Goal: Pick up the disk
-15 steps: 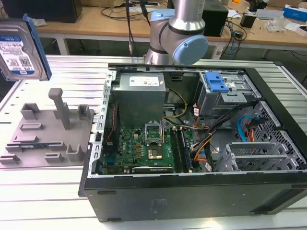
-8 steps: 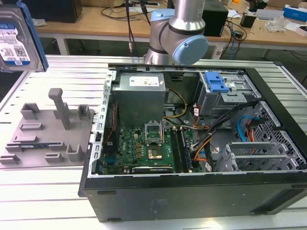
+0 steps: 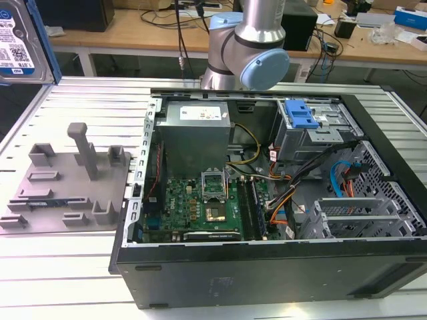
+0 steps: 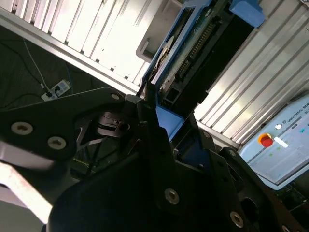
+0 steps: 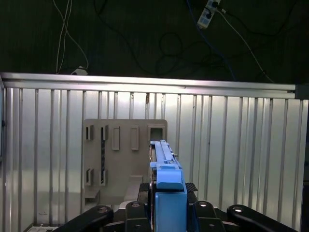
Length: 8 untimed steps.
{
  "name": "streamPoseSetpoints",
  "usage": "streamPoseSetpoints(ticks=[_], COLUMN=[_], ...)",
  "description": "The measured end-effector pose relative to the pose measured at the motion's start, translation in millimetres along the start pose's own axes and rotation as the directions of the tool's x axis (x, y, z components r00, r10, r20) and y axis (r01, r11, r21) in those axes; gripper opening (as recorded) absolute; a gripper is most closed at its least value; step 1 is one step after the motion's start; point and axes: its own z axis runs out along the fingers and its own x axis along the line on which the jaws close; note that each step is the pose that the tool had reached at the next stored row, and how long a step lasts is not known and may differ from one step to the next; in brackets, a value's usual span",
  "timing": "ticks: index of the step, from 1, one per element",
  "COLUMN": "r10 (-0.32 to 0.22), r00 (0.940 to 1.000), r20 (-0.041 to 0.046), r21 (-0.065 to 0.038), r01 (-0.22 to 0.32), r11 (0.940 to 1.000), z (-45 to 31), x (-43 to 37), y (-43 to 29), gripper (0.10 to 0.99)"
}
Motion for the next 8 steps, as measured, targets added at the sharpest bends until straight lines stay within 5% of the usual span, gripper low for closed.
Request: streamPoseSetpoints(ticks=[8], r10=[0.000], r00=[1.0000], r20=[0.0000], r21=[0.000], r01=[0.000], r11=[1.0000], z=[-0.4], x=[0.0], y=[0.0], gripper=[0.369])
